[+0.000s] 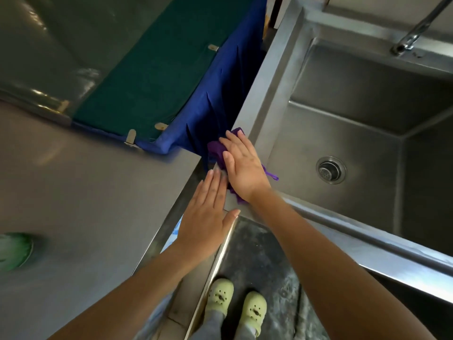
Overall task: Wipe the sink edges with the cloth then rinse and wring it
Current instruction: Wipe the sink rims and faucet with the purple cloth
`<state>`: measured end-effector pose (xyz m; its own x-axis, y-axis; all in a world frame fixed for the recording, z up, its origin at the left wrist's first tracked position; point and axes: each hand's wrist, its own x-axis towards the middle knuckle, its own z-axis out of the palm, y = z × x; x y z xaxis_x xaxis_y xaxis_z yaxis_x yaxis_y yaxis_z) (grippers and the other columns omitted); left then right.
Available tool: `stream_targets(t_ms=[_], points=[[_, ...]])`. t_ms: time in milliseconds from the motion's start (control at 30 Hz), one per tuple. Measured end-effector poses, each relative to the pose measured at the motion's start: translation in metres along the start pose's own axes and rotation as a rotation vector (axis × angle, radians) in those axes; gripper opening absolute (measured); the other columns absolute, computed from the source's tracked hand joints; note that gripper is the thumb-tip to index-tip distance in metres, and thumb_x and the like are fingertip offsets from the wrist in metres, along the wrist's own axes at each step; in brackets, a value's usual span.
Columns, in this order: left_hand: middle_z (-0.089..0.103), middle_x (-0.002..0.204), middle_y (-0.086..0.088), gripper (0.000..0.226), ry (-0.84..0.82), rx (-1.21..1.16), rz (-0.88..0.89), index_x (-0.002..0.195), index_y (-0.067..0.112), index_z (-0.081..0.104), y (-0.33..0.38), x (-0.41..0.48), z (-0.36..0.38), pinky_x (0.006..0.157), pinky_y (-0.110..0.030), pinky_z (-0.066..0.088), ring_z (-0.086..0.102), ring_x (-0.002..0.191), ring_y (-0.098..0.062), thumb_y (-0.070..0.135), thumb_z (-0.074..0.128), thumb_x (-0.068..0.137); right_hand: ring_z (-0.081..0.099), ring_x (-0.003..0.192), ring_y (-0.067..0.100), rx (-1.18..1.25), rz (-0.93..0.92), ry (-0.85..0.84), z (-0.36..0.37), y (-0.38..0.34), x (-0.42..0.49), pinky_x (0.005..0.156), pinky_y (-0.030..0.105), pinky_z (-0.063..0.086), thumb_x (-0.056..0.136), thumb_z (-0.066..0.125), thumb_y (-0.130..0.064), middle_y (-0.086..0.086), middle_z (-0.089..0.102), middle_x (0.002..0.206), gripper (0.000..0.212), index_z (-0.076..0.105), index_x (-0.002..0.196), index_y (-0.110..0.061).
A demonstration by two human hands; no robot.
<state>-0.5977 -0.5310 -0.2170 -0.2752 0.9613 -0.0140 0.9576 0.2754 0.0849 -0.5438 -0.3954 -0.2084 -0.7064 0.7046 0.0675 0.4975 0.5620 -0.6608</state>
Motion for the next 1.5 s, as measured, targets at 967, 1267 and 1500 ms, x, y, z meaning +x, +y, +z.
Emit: stream_targets(t_ms=[967, 1267, 1500], points=[[0.013, 0.16, 0.0, 0.08, -0.073, -0.523, 0.062, 0.152, 0.015, 0.012, -0.021, -0.015, -0.011, 0.115, -0.014, 0.008, 0.006, 0.147, -0.007, 0.06, 0.027, 0.088, 0.059, 0.095, 0.025, -0.45, 0.367, 0.288, -0.003, -0.008, -0.112, 0.087, 0.038, 0.046, 0.094, 0.036, -0.035, 0.002, 0.067, 0.107, 0.038, 0.057, 0.12, -0.017], [0.013, 0.159, 0.006, 0.067, -0.067, -0.676, -0.079, 0.151, 0.018, 0.009, -0.023, -0.01, -0.027, 0.103, 0.0, 0.009, 0.016, 0.145, -0.007, 0.046, 0.031, 0.094, 0.053, 0.119, 0.028, -0.412, 0.157, 0.145, 0.023, -0.034, -0.088, 0.098, 0.041, 0.043, 0.095, 0.032, -0.037, 0.004, 0.053, 0.137, 0.046, 0.04, 0.139, -0.026], [0.014, 0.159, -0.001, 0.073, -0.069, -0.589, 0.072, 0.15, 0.013, 0.017, -0.047, 0.029, -0.043, 0.113, -0.011, 0.0, 0.004, 0.144, -0.004, 0.052, 0.014, 0.088, 0.038, 0.136, 0.031, -0.416, 0.117, 0.114, 0.036, -0.045, -0.068, 0.109, 0.044, 0.036, 0.093, 0.028, -0.032, 0.009, 0.044, 0.145, 0.05, 0.04, 0.14, -0.018]])
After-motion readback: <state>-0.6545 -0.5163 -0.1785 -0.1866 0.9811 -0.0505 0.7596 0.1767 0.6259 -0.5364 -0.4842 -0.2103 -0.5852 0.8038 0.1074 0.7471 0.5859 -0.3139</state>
